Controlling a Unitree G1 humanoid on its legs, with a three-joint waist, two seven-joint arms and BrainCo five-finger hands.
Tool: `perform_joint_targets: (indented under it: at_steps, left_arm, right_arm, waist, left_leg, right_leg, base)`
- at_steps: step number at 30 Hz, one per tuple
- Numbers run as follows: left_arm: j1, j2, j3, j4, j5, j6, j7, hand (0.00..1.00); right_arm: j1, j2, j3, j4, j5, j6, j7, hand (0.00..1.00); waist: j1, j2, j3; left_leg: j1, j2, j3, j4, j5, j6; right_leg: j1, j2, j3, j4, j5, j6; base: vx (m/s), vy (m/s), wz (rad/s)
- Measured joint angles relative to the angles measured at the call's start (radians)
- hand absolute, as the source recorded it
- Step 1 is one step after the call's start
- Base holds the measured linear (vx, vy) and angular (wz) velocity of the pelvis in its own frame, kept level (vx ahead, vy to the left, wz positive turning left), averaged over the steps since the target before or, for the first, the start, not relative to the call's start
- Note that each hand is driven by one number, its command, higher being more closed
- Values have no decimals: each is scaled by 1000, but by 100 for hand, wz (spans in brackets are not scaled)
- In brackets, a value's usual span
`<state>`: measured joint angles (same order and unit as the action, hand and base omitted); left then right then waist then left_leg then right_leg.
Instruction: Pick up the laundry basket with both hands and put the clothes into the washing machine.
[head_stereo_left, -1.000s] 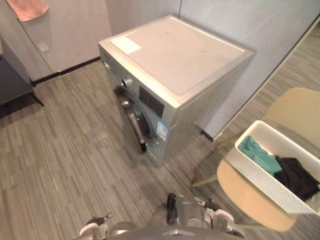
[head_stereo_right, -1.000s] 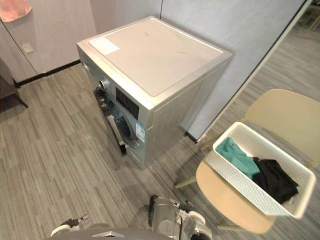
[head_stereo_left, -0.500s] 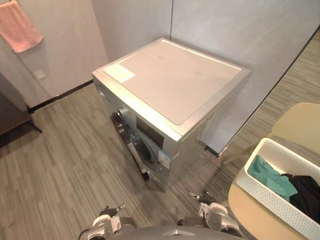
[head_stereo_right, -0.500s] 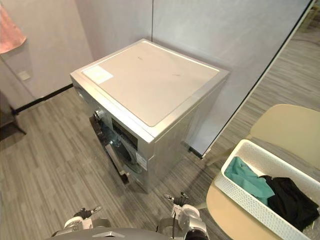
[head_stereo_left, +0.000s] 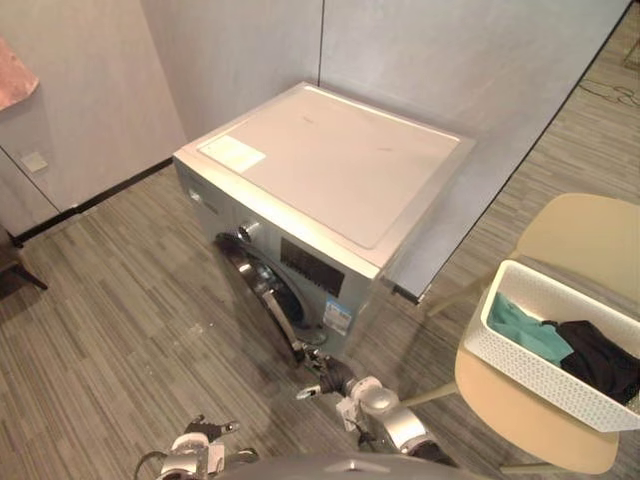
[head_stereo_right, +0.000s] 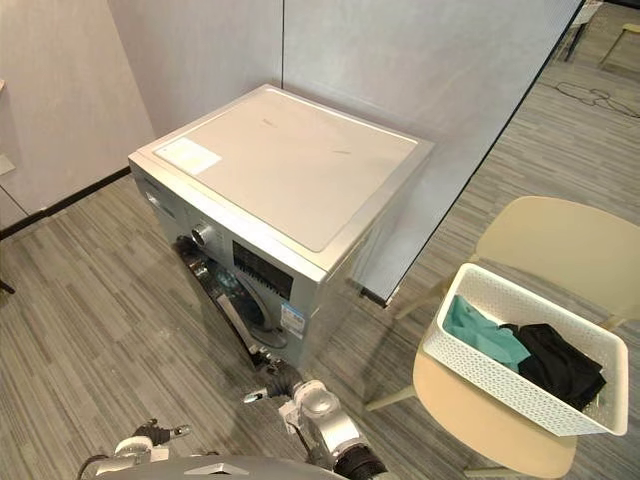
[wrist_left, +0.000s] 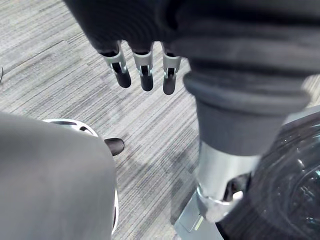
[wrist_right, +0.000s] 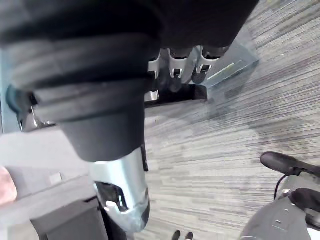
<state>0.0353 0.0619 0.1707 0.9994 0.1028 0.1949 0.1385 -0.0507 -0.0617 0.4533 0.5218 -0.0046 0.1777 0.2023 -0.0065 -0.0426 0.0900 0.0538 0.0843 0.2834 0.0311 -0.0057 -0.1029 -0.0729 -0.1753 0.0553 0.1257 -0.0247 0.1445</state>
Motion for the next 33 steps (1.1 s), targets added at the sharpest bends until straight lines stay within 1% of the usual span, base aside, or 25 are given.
perform_joint_targets:
  at_steps: [1,2,3,6,8,9,11,13,15,16,17,18,19,21,23,27,28,33]
  left_arm:
    - [-7,0,4,2,0,1,0,0]
    - [-14,1,3,2,0,0,0,0]
    - [-20,1,3,3,0,1,0,0]
    - [-36,-1,1,3,0,1,0,0]
    - [-48,-1,-5,3,0,1,0,0]
    - [-58,-1,-9,2,0,1,1,0]
    - [-69,-1,-16,0,0,0,3,0]
    - [-83,-1,-19,0,-1,1,13,0]
    - [-89,-1,-20,0,-1,1,19,0]
    - [-96,0,-23,0,-1,1,30,0]
    - [-100,0,-25,0,-1,1,32,0]
    - [-105,0,-28,-1,-2,1,36,0]
    - [-107,0,-30,-1,-2,1,38,0]
    - [-115,-1,-41,0,-4,1,50,0]
    - [-129,0,-49,-1,-21,1,60,0]
    - [-138,0,-64,-1,-24,2,74,0]
    - [-142,0,-73,-3,-26,2,76,0]
    - [-155,-2,-105,-7,-56,2,82,0]
  right_arm:
    - [-13,-5,19,-1,1,0,7,0]
    - [-38,-10,54,-1,16,0,11,0]
    - [-58,-10,74,-1,47,0,19,0]
    - [-99,-14,117,1,120,0,40,0]
    - [-127,-14,124,1,129,-1,39,0]
    - [-154,-15,122,5,136,-2,36,0]
    - [-193,-19,106,8,137,-5,26,0]
    - [-244,-17,33,21,159,-17,-22,0]
    - [-277,-15,-3,41,159,-29,-50,0]
    - [-310,-10,-47,54,166,-31,-86,0]
    - [-321,-10,-66,57,170,-33,-100,0]
    - [-344,-8,-94,71,188,-42,-128,0]
    - [-356,-7,-109,85,201,-44,-140,0]
    - [-387,-8,-152,90,206,-44,-173,0]
    - [-430,-7,-187,90,208,-44,-207,0]
    - [-449,12,-207,90,213,-44,-236,0]
    - [-458,20,-215,91,213,-44,-246,0]
    - [-480,38,-221,147,212,-43,-257,0]
  waist:
    - [0,-4,6]
    - [8,-14,11]
    - [7,-19,13]
    - [12,-19,33]
    - [15,-18,47]
    - [21,-18,64]
    - [28,-19,81]
    - [39,-18,96]
    - [41,-17,107]
    - [44,-16,121]
    - [44,-15,127]
    - [43,-13,139]
    - [43,-11,143]
    - [45,-3,157]
    - [47,9,186]
    - [49,28,201]
    - [48,37,207]
    - [44,59,239]
  left_leg:
    - [0,-2,-7,-13,1,1]
    - [-10,-5,-25,-30,5,2]
    - [-28,-7,-44,-35,11,3]
    - [-57,-6,-77,-36,34,3]
    - [-73,-5,-100,-37,44,4]
    - [-81,-5,-115,-40,52,3]
    - [-89,-5,-136,-53,65,2]
    - [-103,-4,-153,-54,72,1]
    - [-104,-5,-155,-54,73,1]
    - [-105,-5,-158,-54,75,0]
    - [-106,-5,-161,-54,76,0]
    - [-108,-5,-165,-56,79,0]
    - [-108,-5,-167,-59,82,0]
    - [-108,-5,-171,-81,96,1]
    - [-108,-5,-171,-88,102,0]
    - [-118,-5,-168,-88,103,0]
    - [-131,-5,-165,-88,106,-1]
    - [-139,-5,-165,-87,109,-2]
  right_leg:
    - [-2,1,0,-6,7,1]
    - [-16,4,0,-14,16,-3]
    - [-28,6,-6,-20,23,-3]
    - [-28,6,-32,-30,36,8]
    - [-29,6,-51,-33,38,9]
    - [-29,6,-67,-33,39,9]
    - [-29,6,-87,-33,39,9]
    - [-30,6,-106,-35,39,8]
    - [-29,6,-109,-35,39,8]
    - [-28,6,-115,-35,39,8]
    - [-28,6,-117,-35,39,8]
    - [-29,6,-121,-35,39,8]
    - [-29,6,-122,-34,39,7]
    - [-35,6,-125,-34,39,7]
    - [-39,6,-125,-33,41,5]
    - [-51,6,-124,-32,41,5]
    - [-67,6,-122,-31,44,5]
    - [-73,6,-124,-33,48,5]
  base:
    - [-92,-32,-8]
    - [-88,-36,0]
    - [-71,-35,4]
    - [3,-26,28]
    - [14,-23,33]
    - [11,-22,38]
    - [12,-21,33]
    - [21,-11,21]
    - [4,-2,7]
    - [-13,-4,6]
    - [-21,-5,9]
    - [-16,-4,7]
    - [-22,-4,10]
    - [-23,0,7]
    - [0,0,0]
    - [-2,1,-1]
    - [-4,2,-5]
    - [1,1,-1]
